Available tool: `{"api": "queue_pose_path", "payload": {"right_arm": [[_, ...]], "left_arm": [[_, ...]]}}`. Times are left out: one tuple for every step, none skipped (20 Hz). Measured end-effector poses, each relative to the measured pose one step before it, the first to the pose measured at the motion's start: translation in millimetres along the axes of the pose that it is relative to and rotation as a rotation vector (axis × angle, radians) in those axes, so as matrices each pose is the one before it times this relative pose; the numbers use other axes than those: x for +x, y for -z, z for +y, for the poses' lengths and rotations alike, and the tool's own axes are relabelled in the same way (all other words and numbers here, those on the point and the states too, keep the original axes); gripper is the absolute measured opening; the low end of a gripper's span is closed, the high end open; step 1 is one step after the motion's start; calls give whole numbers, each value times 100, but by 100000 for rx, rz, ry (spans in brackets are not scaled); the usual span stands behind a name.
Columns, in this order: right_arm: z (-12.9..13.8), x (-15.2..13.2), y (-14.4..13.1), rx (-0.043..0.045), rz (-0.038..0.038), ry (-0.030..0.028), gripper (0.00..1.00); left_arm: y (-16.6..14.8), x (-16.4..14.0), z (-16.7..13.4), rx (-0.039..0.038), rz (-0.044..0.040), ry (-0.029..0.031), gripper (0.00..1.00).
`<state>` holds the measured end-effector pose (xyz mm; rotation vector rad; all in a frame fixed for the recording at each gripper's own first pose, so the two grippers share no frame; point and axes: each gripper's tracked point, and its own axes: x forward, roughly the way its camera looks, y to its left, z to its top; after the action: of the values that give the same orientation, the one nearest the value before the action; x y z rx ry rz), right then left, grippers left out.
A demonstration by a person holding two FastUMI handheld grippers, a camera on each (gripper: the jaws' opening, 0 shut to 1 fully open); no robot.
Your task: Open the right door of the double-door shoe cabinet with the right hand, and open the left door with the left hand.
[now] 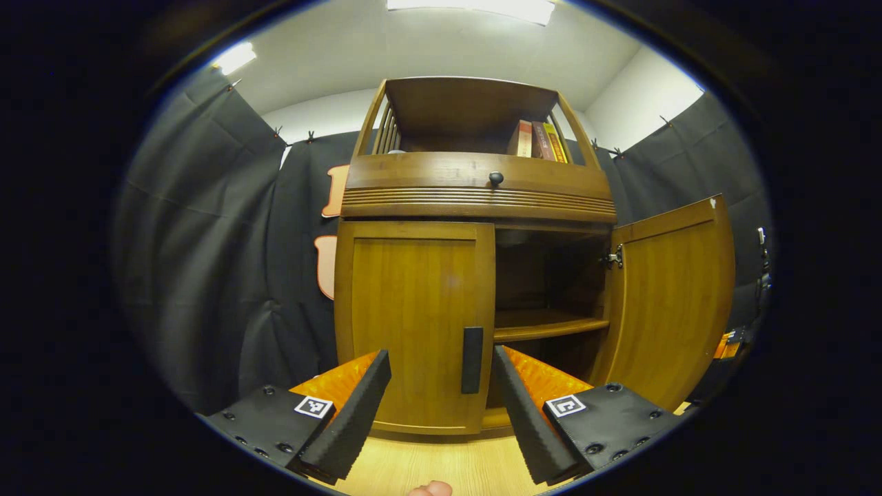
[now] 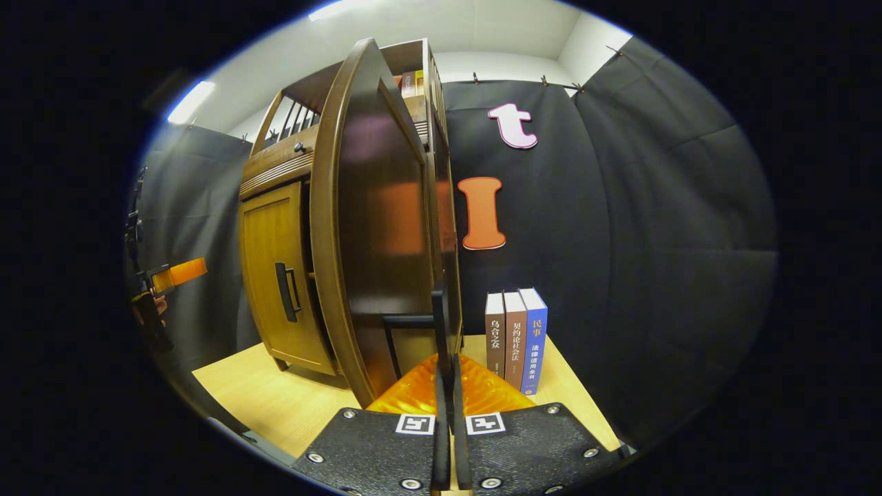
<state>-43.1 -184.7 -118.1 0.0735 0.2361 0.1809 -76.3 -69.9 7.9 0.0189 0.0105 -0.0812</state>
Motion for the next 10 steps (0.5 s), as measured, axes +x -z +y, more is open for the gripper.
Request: {"api": "queue_pose_path", "payload": {"right_arm": [[-294,5,-84,230,-791,-1406,2],[-258,24,-176,27,-1231,-1500,3],[-418,3,-28,42,-1089,-1702,3],[-173,-11,205,-165,-264,-1585,4],[-117,80,-23,-879,-72,-1435,5],[-46,1,33,-459,44,-1204,5],[17,4,23,301,-81,-1050,13],[167,95,239,1718,353,-1810,13],[294,-79,767,2027,1787,-1473,13],[-67,-308,386,1195,265,211,7]], "left_arm": [[135,-40,172,-358,576,-281,98],[114,59,134,-763,218,-483,97],[32,-48,279,-721,87,-765,97],[13,-18,180,-515,268,-585,97],[23,-121,206,-275,272,-576,97],[45,-165,193,-61,248,-537,97],[23,-34,152,207,122,-400,97],[265,23,94,280,121,-256,97],[38,-147,-75,-86,-315,668,97],[-243,-155,-233,-351,-560,1216,94]]}}
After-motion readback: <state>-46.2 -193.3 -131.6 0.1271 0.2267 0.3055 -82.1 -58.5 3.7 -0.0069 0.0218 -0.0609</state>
